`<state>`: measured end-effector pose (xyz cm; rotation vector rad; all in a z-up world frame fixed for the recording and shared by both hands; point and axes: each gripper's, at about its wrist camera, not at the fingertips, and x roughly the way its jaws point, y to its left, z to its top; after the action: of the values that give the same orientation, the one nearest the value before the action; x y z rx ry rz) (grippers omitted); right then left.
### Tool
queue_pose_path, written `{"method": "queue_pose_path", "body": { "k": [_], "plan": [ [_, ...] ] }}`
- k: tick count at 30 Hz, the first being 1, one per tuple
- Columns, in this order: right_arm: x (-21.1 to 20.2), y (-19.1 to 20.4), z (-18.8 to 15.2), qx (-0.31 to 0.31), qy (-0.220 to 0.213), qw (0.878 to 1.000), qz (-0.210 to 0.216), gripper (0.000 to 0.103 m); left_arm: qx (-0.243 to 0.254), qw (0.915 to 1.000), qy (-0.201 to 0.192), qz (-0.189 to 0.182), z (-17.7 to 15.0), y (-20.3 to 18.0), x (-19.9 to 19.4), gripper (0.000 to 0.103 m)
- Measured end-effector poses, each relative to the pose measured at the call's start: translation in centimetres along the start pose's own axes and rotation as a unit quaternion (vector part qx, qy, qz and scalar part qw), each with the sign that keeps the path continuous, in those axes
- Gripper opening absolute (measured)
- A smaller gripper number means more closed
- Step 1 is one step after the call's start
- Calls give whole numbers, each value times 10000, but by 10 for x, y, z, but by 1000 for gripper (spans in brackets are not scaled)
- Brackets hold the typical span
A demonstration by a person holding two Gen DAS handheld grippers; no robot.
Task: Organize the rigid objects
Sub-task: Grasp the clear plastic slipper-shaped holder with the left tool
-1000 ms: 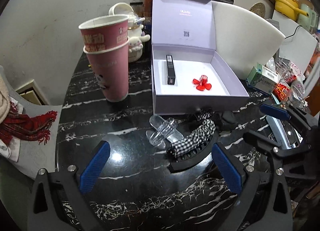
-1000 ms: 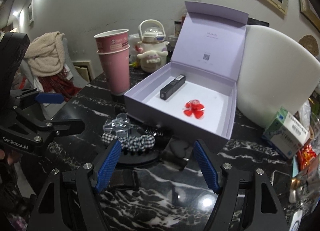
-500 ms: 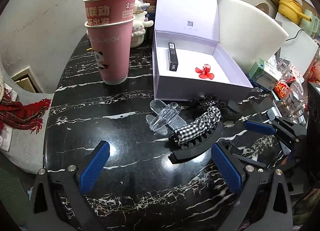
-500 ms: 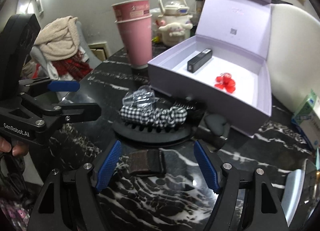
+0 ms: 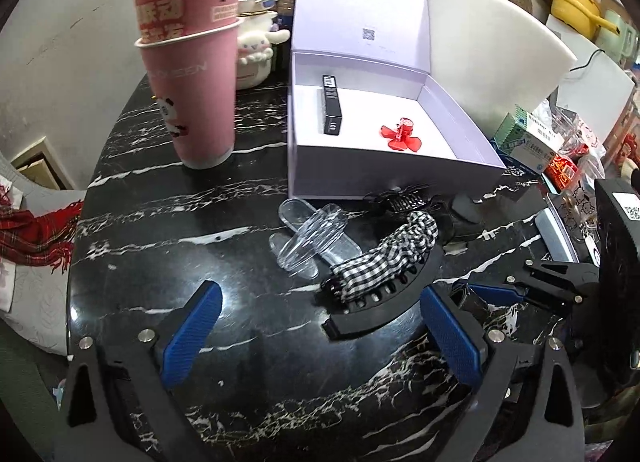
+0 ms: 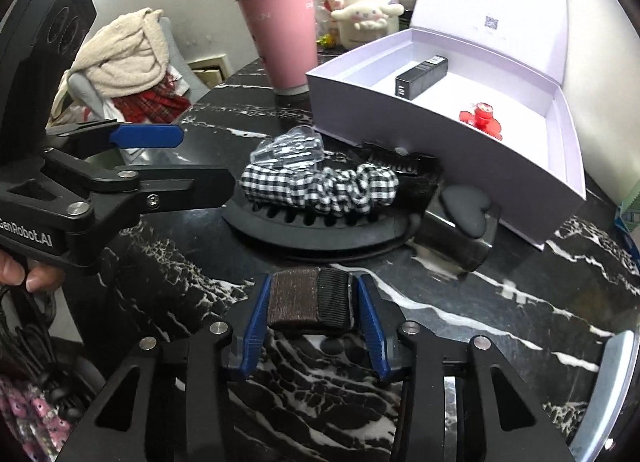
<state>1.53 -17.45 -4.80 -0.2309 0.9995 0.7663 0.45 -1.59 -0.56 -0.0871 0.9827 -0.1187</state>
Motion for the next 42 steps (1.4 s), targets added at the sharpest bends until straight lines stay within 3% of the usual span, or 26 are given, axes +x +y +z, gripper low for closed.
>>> {"method": "queue_pose_path", "body": {
  "k": [2, 14, 22, 25, 30, 33, 36, 42],
  "plan": [
    [-3, -6, -2, 79, -20, 9999, -73, 42, 66, 10000, 29, -65, 4, -4, 4, 93],
    [-19, -49, -12, 623, -47, 9977, -243, 42, 28, 9999, 10, -104, 33, 2, 25, 88],
    [-13, -52, 0, 458, -3, 9985, -293, 43, 80, 9990, 436, -70, 40, 4, 58, 87],
    [-8, -50, 7, 339, 35, 9989, -313, 43, 37, 9980, 617, -110, 40, 7, 70, 75],
    [-2, -50, 15, 266, 44, 9992, -287, 43, 86, 9978, 655, -110, 44, 9, 79, 73],
    [0, -50, 17, 249, 32, 9993, -265, 43, 274, 9973, 667, -100, 47, 4, 82, 65],
    [-1, -51, 15, 234, 16, 9994, -248, 43, 478, 9970, 590, 157, 46, -3, 82, 52],
    [3, -55, 10, 253, 45, 9995, -192, 43, 320, 9980, 535, 79, 46, 2, 79, 52]
  ]
}}
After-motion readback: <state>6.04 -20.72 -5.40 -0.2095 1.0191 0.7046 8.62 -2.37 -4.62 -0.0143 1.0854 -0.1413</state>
